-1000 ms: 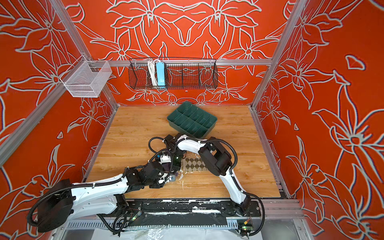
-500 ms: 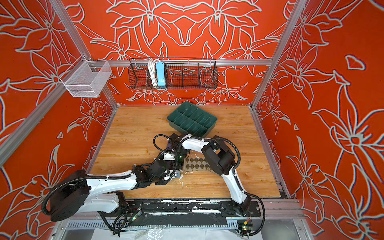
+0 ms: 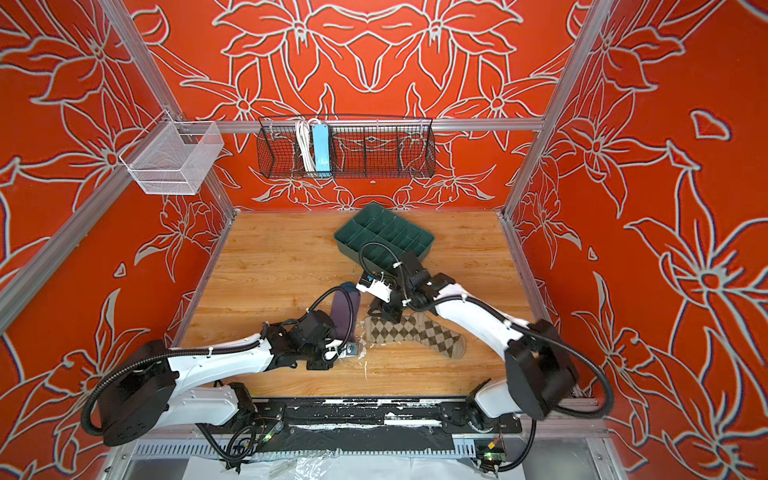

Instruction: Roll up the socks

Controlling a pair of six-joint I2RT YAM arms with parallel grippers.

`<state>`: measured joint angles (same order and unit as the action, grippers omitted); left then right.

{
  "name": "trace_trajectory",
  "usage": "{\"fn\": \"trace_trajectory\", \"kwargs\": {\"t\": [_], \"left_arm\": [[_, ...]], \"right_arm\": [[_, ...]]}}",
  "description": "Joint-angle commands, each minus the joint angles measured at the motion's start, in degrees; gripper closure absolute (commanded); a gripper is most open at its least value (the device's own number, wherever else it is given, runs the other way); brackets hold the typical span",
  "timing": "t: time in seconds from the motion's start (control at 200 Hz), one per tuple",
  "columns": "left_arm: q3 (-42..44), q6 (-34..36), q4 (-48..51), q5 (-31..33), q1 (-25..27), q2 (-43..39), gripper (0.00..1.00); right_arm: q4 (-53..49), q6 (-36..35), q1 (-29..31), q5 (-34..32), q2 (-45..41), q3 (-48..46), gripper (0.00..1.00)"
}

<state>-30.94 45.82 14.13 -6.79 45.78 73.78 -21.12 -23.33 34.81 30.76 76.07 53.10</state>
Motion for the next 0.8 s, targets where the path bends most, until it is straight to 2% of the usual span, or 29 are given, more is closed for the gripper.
{"fn": "trace_trajectory", "kwargs": {"t": [0.0, 0.05, 0.195, 0.235, 0.355, 0.49, 0.56, 0.791], "left_arm": [[-2.07, 1.61, 12.02, -11.62, -3.29, 2.30, 1.00], [-2.88, 1.70, 13.34, -12.85, -4.11, 3.33, 1.00], [-5.02, 1.34, 15.26, -14.71, -6.33, 6.44, 1.00], [-5.97, 1.12, 16.02, -15.37, -7.19, 7.41, 1.00], [-8.66, 0.85, 18.21, -16.89, -8.96, 9.85, 1.00], [-10.75, 0.22, 19.68, -17.34, -10.21, 13.00, 1.00], [-11.63, -0.03, 20.10, -17.42, -10.77, 14.23, 1.00], [-14.24, -0.06, 21.48, -18.62, -12.03, 18.27, 1.00]], "right_arm": [[5.67, 0.54, 0.32, -8.61, -10.35, -6.06, 0.67], [4.59, -2.51, 0.35, -6.75, -15.56, -8.41, 0.63], [1.08, -9.87, 2.22, -4.38, -28.44, -14.48, 0.62], [-0.12, -12.19, 4.02, -5.93, -31.19, -15.91, 0.61], [-1.71, -19.13, 13.76, -17.40, -36.01, -20.00, 0.57], [-0.03, -23.85, 24.47, -30.25, -32.49, -20.96, 0.56], [3.41, -26.01, 28.51, -34.47, -28.73, -20.97, 0.56], [17.26, -30.64, 36.47, -38.02, -10.80, -18.58, 0.54]]}}
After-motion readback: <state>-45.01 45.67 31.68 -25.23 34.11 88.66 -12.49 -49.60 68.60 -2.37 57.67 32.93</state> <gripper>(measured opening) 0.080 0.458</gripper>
